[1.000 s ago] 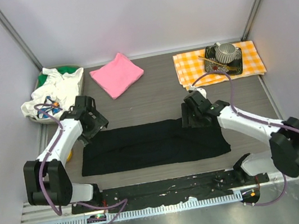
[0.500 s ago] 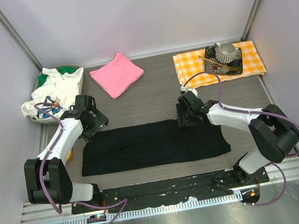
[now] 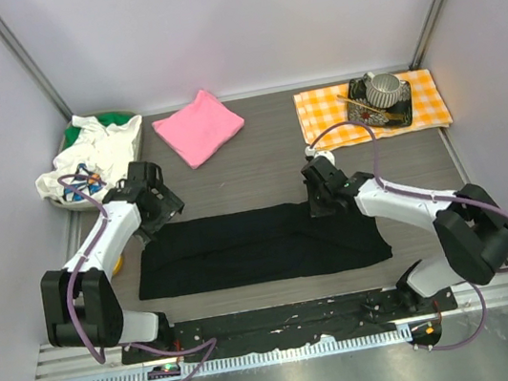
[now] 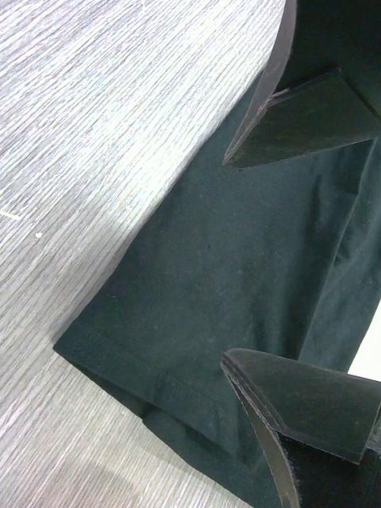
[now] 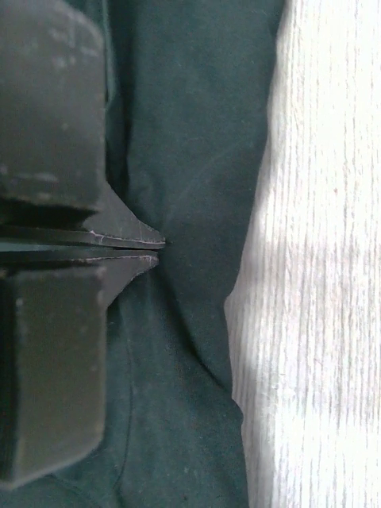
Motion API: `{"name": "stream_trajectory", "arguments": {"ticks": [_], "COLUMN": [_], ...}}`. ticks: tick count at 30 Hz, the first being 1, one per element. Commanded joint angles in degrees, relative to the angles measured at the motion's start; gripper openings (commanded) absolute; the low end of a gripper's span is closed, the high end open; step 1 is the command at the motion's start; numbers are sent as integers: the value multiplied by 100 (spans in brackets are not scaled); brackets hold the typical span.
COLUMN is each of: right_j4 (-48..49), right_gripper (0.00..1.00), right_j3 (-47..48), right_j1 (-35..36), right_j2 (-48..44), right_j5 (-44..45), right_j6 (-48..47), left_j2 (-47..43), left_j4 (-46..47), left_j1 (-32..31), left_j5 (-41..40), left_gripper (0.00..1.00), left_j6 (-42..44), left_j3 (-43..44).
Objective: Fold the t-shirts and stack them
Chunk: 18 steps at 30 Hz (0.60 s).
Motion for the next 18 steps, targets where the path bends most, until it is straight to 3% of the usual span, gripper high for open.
{"name": "stream_trajectory", "arguments": {"ticks": [1,13,15,17,18], "right_j4": [-316,-1151,-1169,-1187,-1230], "right_gripper": [1,1,10,11,26], "right_j3": [138,-178,-240,-293,-293], "right_j1": [291,1259,1329,1399,1443], "right_j2": [-583,-1234,-1225,-1190,-1172], "right_j5": [318,793,846,784,784], "right_j6": [73,487,548,539,557], "left_j2": [-182,-569,-640,-701,-745], "left_j4": [150,220,220,220,212], "left_j1": [-12,-13,-12,-21,-21], "left_j5": [-47,59,85,85,85], "left_gripper": [100,100,100,100,100], "left_j6": [54,-105,-122,-131,-131], "left_j3": [-24,-358,-402,-472,-490]}}
